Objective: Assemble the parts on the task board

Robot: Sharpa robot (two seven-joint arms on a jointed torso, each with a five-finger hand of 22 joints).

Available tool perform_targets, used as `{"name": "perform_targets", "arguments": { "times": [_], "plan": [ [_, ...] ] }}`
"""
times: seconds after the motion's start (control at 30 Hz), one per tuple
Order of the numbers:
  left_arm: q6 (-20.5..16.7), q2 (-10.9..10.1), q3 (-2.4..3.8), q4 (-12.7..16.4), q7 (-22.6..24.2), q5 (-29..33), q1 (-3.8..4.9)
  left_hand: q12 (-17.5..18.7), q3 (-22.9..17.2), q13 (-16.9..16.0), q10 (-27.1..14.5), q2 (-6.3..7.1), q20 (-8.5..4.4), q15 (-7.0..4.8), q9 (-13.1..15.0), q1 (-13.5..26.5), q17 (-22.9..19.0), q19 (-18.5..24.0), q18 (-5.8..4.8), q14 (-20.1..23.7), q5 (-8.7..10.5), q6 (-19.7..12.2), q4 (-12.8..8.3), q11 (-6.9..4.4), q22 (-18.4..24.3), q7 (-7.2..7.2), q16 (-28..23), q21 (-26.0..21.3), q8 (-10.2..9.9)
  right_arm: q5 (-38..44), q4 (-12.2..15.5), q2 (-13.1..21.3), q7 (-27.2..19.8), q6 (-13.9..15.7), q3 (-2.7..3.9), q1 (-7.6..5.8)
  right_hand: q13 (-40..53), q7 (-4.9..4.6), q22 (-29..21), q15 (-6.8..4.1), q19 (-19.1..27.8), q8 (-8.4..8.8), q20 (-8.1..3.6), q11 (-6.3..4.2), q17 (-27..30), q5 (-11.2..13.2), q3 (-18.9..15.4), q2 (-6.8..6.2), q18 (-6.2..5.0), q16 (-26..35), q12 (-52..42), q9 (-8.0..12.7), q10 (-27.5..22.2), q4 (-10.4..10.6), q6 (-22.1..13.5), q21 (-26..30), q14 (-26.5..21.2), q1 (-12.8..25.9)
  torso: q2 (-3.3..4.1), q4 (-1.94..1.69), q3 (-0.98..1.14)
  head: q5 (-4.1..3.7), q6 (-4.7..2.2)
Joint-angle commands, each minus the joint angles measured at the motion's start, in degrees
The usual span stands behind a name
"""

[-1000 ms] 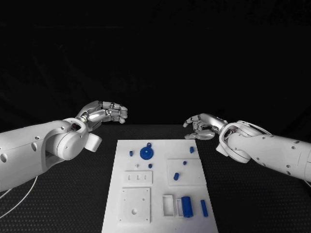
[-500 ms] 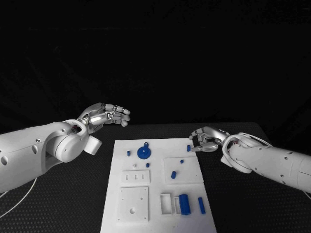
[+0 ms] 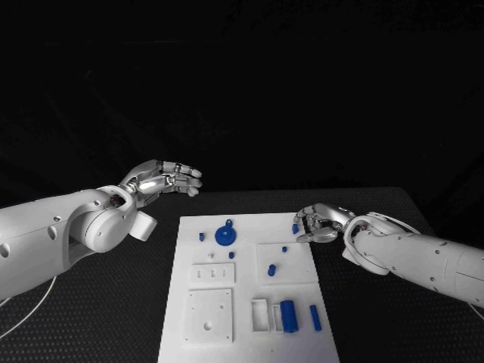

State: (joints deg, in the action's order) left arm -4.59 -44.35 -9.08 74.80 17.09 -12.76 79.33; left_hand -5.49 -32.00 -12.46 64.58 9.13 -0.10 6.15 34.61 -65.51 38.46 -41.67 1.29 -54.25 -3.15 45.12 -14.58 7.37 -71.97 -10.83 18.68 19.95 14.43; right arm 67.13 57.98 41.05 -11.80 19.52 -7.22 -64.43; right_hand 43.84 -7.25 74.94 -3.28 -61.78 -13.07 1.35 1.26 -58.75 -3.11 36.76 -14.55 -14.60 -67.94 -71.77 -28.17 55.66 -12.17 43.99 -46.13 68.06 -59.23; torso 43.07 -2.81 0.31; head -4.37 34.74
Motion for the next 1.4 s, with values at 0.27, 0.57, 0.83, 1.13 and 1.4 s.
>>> {"name": "perform_targets", "arguments": {
  "times": [0.27,0.57,0.83,1.13,1.4],
  "plan": [
    [0.8,0.0,0.03,0.4,0.3,-0.1,0.00,0.3,-0.1,0.0,-0.3,0.37,0.53,0.15,-0.1,-0.1,0.2,-0.1,0.04,0.1,0.24,-0.3,0.4,0.14,0.0,-0.27,-0.3,-0.2,-0.4,0.9,-0.4,-1.0,-0.4,0.7,0.01,0.27,0.0,-2.35,1.0,0.14,0.2,-1.03,0.06,1.90,-0.2,0.3,0.1,1.34,-0.40,-0.1,-0.1,-0.4,-6.3,0.5,3.7,-0.1,-0.2,-1.1,-0.03,-0.02,0.04,0.10,0.31],
    [0.7,0.0,0.03,0.5,-0.1,-0.1,0.00,0.5,-0.2,0.0,-0.2,0.30,0.65,0.24,-0.1,-0.1,0.4,-0.1,0.25,-0.1,0.23,-0.5,0.8,0.51,-0.1,-0.62,-0.3,-0.2,-0.5,0.9,-0.6,-1.2,0.3,0.4,0.02,0.30,-0.1,-1.04,1.1,-0.93,0.1,-3.36,-0.10,0.73,-0.2,0.3,0.4,6.21,-0.40,-0.3,-0.3,-1.3,-6.0,0.2,7.8,-0.3,0.0,-1.4,-0.04,0.00,0.04,0.18,0.59],
    [0.8,0.0,0.03,0.6,-0.2,-0.1,0.00,0.6,-0.2,0.0,-0.2,0.22,0.70,0.27,-0.1,0.0,0.4,-0.1,0.29,-0.1,0.22,-0.6,1.0,0.58,-0.1,-0.67,-0.4,-0.2,-0.6,1.4,-0.5,-1.4,0.5,0.9,0.02,0.30,-0.4,-0.14,1.0,-1.75,-0.1,-4.56,-0.23,-0.13,-0.2,0.3,1.4,8.43,-0.40,-0.4,-0.2,-1.9,-5.5,-0.8,10.1,-0.5,0.1,-1.6,-0.05,0.02,0.07,0.29,0.81],
    [0.9,0.0,0.03,0.6,-0.3,-0.1,0.00,0.7,-0.2,0.0,-0.2,0.20,0.72,0.29,-0.1,0.0,0.5,-0.1,0.32,-0.1,0.23,-0.6,1.1,0.60,-0.1,-0.69,-0.4,-0.2,-0.6,1.8,-0.7,-1.5,0.9,1.0,0.02,0.30,-0.6,0.30,1.0,-2.17,-0.5,-5.10,-0.39,-0.56,-0.1,0.3,2.2,9.04,-0.40,-0.5,-0.1,-2.3,-4.9,-1.5,11.0,-0.6,0.4,-1.2,-0.03,0.00,0.10,0.18,0.88],
    [1.0,0.0,0.03,0.6,-0.4,-0.1,-0.01,0.7,-0.1,0.0,-0.2,0.21,0.74,0.30,-0.1,0.0,0.5,-0.1,0.33,-0.1,0.23,-0.6,1.2,0.61,-0.1,-0.69,-0.4,-0.2,-0.6,2.3,-0.7,-1.7,1.0,1.1,0.02,0.30,-0.8,0.79,0.9,-2.56,-0.8,-5.97,-0.52,-0.99,-0.1,0.3,2.9,9.78,-0.40,-0.5,0.0,-3.0,-4.4,-2.0,12.4,-0.7,0.7,-1.1,-0.04,0.04,0.15,0.27,1.03]
  ]
}}
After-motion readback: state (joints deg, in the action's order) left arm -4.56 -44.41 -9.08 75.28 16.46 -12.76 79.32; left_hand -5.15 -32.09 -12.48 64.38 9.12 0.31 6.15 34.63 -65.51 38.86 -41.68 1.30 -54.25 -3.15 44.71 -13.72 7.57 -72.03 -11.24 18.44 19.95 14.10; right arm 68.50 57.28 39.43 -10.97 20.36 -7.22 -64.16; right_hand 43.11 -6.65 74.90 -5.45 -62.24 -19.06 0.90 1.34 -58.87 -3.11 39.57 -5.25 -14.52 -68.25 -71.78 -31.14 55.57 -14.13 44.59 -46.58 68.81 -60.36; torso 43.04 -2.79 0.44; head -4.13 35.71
